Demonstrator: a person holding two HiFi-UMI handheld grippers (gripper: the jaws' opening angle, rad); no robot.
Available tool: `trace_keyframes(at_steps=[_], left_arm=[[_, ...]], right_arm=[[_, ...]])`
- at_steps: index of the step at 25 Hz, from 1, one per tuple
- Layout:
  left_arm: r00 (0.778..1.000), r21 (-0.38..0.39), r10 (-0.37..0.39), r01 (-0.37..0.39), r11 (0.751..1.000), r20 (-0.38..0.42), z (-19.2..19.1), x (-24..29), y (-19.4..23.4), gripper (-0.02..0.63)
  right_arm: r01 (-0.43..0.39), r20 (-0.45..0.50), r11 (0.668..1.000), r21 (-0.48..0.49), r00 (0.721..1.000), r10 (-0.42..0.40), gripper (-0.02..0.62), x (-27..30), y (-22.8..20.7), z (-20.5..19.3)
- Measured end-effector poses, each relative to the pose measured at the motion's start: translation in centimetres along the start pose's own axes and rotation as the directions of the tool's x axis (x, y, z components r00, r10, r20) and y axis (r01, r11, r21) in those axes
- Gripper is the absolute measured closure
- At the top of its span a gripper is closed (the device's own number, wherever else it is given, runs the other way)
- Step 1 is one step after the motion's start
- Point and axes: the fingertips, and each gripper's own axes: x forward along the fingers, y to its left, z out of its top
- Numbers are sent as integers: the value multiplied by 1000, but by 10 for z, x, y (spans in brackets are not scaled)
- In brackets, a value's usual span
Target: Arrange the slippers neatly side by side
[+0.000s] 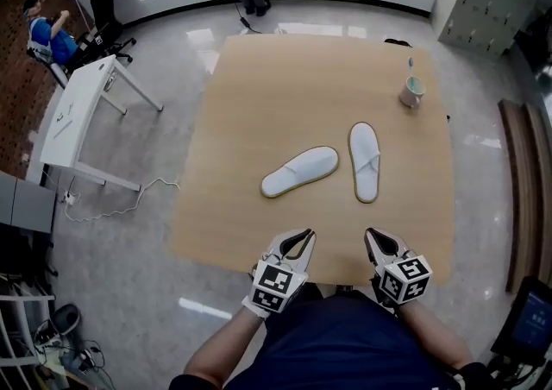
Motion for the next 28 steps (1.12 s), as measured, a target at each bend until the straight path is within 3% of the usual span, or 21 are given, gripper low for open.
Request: trace_keyframes(at_steps=[10, 16, 20, 22, 23, 25, 28], left_arm=[[983, 90, -182, 184, 979, -31, 7, 24, 44, 558], [968, 150, -244, 251, 956, -61, 9, 39, 59, 534], [961, 256, -265, 277, 926, -83, 18, 53, 64, 520], [956, 362, -270, 294, 885, -116, 22, 61, 65, 500], [952, 427, -273, 308, 850, -142, 22, 66, 65, 490], [937, 556, -279, 349, 755, -210, 19, 75, 64, 453], [902, 670, -279, 432, 603, -330, 5, 94, 66, 430]], right_arm=[[119, -4, 993, 1, 993, -119, 584, 28, 8, 22], [156, -5, 986, -51, 988, -156, 584, 40, -7, 46], [144, -29, 982, -126, 989, -148, 584, 54, -25, 57], [130, -53, 974, -185, 988, -142, 584, 66, -39, 60], [123, -68, 969, -217, 988, -141, 579, 72, -46, 61], [98, -103, 958, -270, 986, -130, 495, 85, -61, 64], [23, -166, 936, -352, 982, -86, 446, 106, -78, 64]])
